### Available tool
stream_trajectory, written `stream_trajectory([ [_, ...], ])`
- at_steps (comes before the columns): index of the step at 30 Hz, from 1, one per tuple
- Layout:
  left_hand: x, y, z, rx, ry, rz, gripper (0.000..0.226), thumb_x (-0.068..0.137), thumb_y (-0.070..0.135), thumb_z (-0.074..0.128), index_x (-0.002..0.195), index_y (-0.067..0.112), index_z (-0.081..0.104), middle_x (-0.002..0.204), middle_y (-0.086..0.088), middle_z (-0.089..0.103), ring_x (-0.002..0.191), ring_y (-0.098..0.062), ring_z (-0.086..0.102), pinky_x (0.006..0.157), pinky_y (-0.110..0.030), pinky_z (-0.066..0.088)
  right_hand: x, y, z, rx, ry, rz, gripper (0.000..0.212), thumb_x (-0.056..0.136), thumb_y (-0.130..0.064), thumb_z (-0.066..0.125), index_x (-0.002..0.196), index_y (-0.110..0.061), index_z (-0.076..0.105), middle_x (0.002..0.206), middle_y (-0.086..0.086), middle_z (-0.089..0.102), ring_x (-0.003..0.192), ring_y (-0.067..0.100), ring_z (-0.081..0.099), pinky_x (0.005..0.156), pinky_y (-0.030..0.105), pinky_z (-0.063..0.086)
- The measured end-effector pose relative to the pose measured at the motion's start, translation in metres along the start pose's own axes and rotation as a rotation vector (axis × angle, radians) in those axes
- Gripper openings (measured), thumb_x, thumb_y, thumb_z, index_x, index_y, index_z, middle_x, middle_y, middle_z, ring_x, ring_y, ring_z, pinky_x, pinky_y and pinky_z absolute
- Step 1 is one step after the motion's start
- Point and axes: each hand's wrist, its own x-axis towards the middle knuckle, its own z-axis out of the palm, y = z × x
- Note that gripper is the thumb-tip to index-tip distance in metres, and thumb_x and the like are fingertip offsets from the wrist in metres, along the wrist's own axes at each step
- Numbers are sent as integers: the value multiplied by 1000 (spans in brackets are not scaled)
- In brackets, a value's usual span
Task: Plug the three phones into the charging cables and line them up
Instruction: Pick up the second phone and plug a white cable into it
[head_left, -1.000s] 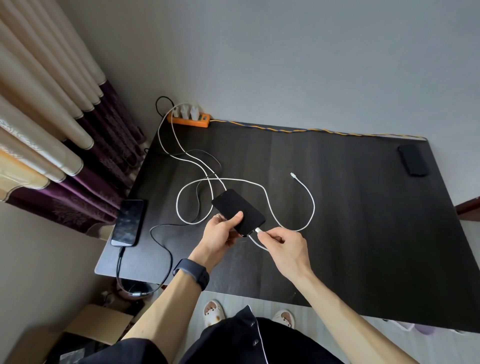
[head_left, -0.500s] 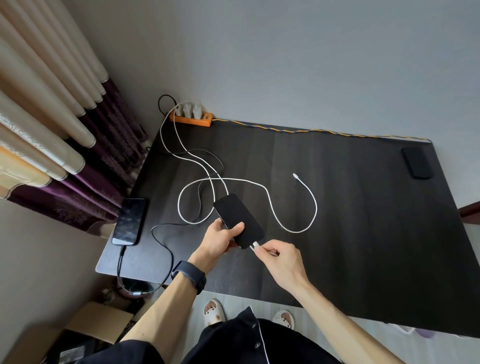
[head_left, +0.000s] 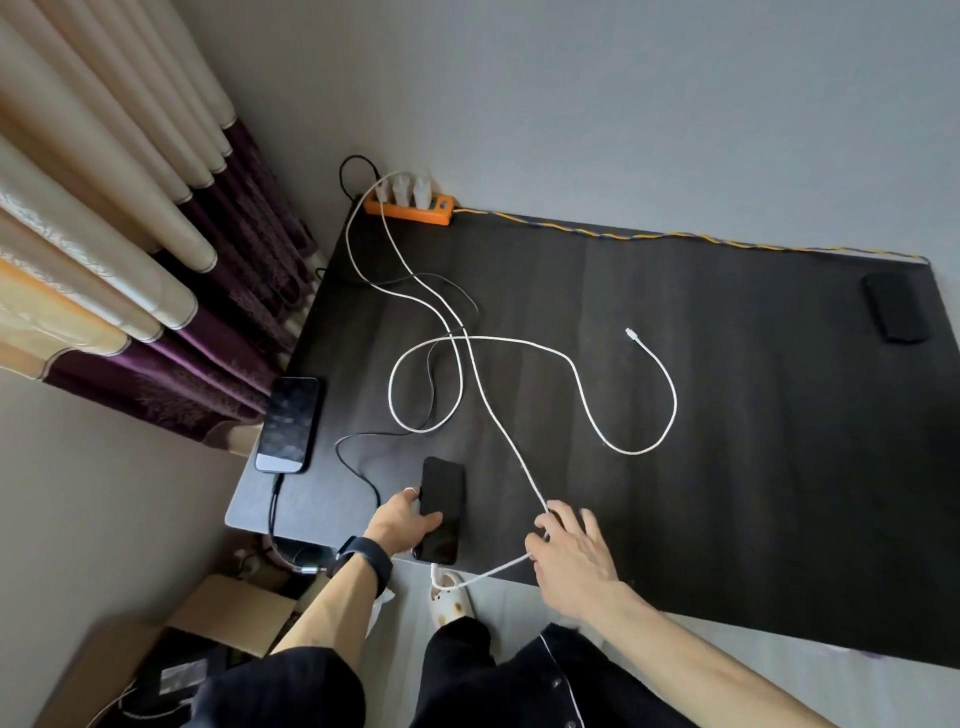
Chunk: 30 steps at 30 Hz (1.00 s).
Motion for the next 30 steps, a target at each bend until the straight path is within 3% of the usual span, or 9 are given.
stream_trajectory([
  [3, 17, -3, -1, 102, 102, 32, 54, 88, 38, 66, 135, 16, 53, 120, -13, 70, 110, -34, 65, 92, -36, 52, 7, -7, 8, 23, 10, 48, 29, 62, -27, 78, 90, -23, 70, 118, 5, 67, 127, 31, 53, 93, 51, 47],
  [6, 27, -1, -4, 185, 172, 22, 56, 89, 41, 63, 138, 22, 46, 118, -12, 69, 105, -34, 66, 88, -42, 56, 12, -16, 11, 80, 27, 72, 36, 65, -31, 76, 99, -23, 70, 127, 5, 64, 128, 30, 54, 91, 49, 50],
  [10, 29, 6, 3, 402, 302, 63, 48, 92, 32, 58, 136, 18, 44, 126, -11, 57, 114, -35, 57, 84, -45, 51, 12, -24, 15, 122, 16, 50, 39, 82, -29, 63, 119, -20, 64, 146, 8, 50, 141, 30, 38, 105, 49, 40],
  [14, 35, 7, 7, 671, 516, 393, 57, 76, 24, 70, 131, 11, 57, 132, -11, 56, 118, -34, 54, 89, -46, 48, 14, -26, 15, 169, -15, 77, 42, 90, -26, 53, 130, -17, 55, 156, 8, 37, 148, 30, 23, 113, 49, 29],
  [15, 39, 3, 6, 733, 496, 455, 67, 76, 33, 71, 137, 12, 54, 142, -12, 52, 129, -33, 49, 100, -48, 43, 15, -27, 15, 176, -27, 85, 43, 90, -26, 53, 132, -17, 54, 157, 7, 36, 148, 30, 22, 114, 49, 28],
  [17, 47, -4, -1, 826, 405, 440, 86, 81, 57, 58, 154, 18, 31, 162, -11, 28, 149, -34, 22, 118, -53, 14, 19, -32, 17, 184, -30, 96, 45, 86, -27, 55, 131, -16, 55, 154, 7, 40, 147, 31, 26, 113, 50, 31],
  [19, 58, -11, -10, 834, 376, 351, 91, 86, 71, 38, 159, 27, 8, 167, -9, 8, 152, -38, 1, 118, -56, -6, 23, -38, 16, 199, -23, 105, 49, 82, -32, 56, 129, -16, 57, 150, 8, 47, 144, 33, 33, 109, 50, 36],
  [23, 80, -19, -34, 819, 318, 319, 77, 92, 70, 18, 158, 33, 2, 168, -1, -1, 154, -27, -4, 121, -58, -1, 36, -59, 17, 256, -16, 64, 60, 90, -44, 46, 147, -24, 41, 161, 9, 30, 148, 29, 26, 113, 50, 31],
  [30, 109, -22, -68, 800, 276, 384, 62, 100, 56, 17, 157, 39, 1, 167, 7, -9, 154, -22, -6, 122, -56, 1, 81, -111, 17, 222, -102, 70, 65, 99, -54, 28, 156, -40, -1, 163, 21, -20, 153, 34, -8, 120, 55, 5],
])
